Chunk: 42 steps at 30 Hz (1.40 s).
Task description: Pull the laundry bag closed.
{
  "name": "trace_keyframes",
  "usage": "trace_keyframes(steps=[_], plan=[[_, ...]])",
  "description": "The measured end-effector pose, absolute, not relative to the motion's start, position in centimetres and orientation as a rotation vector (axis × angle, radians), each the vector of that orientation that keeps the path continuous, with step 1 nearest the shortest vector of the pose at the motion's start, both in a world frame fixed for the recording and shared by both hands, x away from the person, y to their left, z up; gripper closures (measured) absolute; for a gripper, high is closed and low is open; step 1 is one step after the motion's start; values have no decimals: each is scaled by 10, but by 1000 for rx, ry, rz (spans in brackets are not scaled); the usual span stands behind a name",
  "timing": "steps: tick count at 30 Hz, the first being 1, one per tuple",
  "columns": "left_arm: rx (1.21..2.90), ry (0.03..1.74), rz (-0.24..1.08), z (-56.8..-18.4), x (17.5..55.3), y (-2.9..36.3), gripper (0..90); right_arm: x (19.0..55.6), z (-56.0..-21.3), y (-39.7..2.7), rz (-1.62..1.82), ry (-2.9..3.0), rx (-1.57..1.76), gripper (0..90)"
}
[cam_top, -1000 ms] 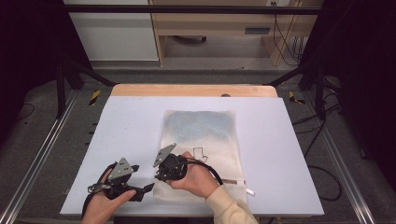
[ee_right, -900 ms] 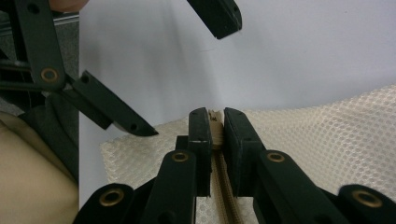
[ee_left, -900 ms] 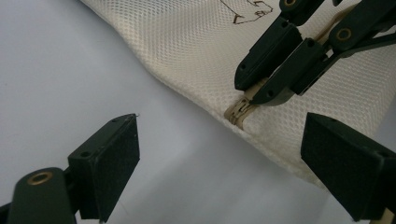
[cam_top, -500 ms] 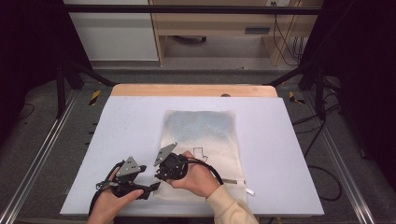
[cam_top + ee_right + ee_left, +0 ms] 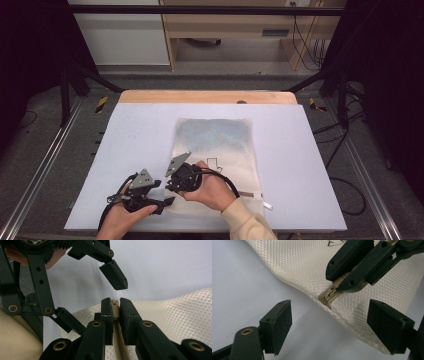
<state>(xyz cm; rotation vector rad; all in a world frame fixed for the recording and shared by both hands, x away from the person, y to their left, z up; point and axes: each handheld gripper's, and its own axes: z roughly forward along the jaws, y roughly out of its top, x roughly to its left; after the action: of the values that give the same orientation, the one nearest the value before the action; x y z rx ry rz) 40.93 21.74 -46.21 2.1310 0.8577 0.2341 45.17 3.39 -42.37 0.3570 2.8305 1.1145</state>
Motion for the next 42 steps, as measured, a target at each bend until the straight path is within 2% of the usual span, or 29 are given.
trace_keyframes(steps=[7,21,42], plan=[[2127,861,193,-463,410,216,220,452,-420,32,1123,2824,348,820],[2114,826,108,-468,416,208,323,453,-415,29,1143,2814,353,820],[2079,806,59,-468,420,206,381,453,-412,26,1151,2806,361,820]])
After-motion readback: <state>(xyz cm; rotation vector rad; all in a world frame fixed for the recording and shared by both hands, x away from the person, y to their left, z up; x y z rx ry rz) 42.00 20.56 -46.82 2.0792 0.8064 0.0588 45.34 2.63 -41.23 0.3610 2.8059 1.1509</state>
